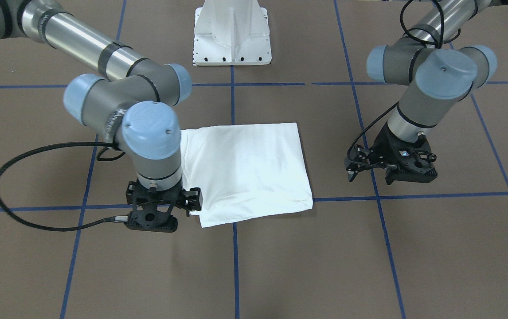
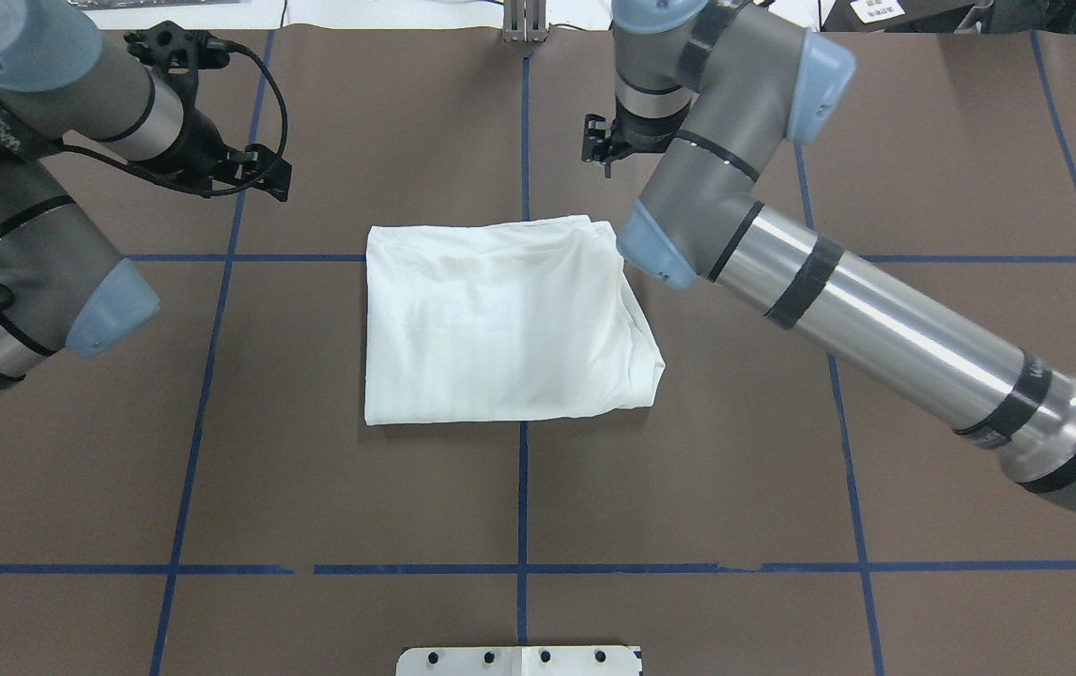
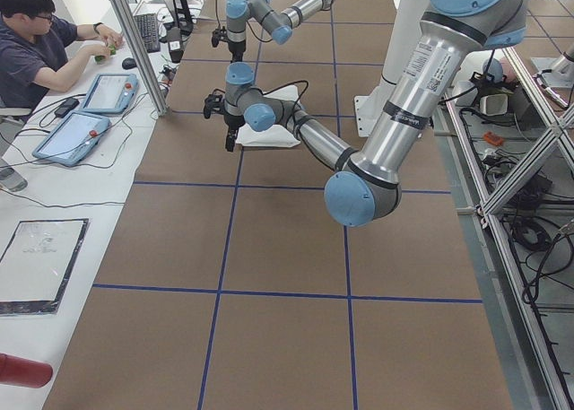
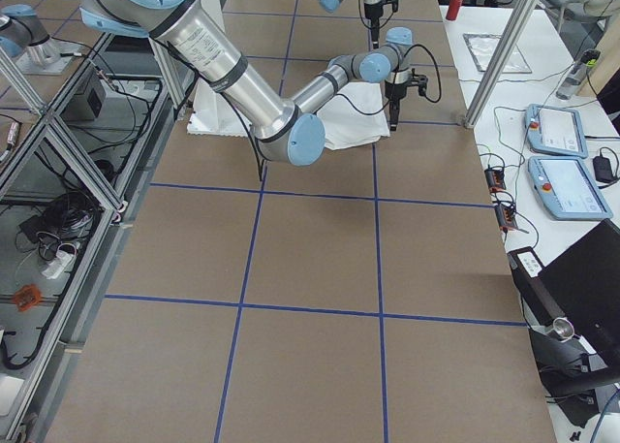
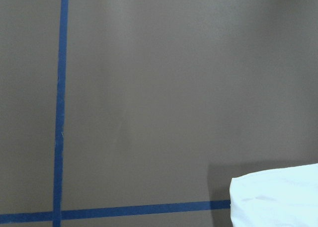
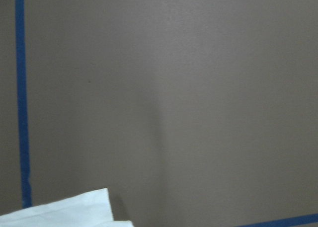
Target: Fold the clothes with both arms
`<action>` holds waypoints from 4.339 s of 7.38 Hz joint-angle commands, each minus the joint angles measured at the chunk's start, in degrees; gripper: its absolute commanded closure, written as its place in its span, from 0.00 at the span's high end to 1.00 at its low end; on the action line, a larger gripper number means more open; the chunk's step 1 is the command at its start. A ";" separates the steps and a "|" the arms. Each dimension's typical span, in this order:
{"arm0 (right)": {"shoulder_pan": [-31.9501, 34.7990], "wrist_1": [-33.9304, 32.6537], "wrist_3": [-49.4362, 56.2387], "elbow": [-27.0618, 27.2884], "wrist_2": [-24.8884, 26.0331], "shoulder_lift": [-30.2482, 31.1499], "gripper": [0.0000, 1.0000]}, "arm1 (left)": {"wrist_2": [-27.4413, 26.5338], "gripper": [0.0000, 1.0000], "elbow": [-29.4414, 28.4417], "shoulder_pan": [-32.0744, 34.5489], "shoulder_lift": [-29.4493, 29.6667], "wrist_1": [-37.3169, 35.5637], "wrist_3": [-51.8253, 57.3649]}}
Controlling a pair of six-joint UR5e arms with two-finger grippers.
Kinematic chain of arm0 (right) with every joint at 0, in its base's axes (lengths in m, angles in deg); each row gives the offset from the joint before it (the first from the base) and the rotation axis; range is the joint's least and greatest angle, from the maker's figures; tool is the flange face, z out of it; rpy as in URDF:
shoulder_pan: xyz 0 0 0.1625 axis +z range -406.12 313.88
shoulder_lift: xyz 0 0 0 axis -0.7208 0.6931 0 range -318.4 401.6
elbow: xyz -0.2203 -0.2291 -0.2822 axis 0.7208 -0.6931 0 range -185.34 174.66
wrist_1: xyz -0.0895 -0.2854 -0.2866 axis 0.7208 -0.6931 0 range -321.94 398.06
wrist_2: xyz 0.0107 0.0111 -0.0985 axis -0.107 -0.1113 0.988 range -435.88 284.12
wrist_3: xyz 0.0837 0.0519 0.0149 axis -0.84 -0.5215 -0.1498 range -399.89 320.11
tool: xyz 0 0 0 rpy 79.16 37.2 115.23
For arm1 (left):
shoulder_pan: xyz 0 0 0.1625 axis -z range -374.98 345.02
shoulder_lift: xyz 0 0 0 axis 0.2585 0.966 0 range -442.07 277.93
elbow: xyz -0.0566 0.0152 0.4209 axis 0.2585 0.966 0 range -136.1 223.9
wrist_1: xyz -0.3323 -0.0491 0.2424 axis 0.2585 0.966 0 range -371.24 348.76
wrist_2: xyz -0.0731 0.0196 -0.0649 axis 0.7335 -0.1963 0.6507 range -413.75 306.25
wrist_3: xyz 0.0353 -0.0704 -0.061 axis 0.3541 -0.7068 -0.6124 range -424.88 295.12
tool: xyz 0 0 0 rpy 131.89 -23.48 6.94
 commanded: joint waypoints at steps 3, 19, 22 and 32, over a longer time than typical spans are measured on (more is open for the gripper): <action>17.65 -10.72 37.15 22.88 -9.74 23.15 1.00 | 7.00 1.00 5.48 15.74 -13.37 -5.20 34.02; 37.03 1.50 60.29 26.18 -18.90 58.56 1.00 | 13.53 1.00 0.63 40.31 -28.35 -19.97 57.77; 37.03 1.50 60.38 26.18 -18.90 58.73 1.00 | 15.53 1.00 -0.41 39.78 -28.43 -18.47 57.86; 38.95 1.50 60.46 26.09 -18.82 59.52 1.00 | 17.05 1.00 -1.13 39.61 -28.96 -15.57 58.30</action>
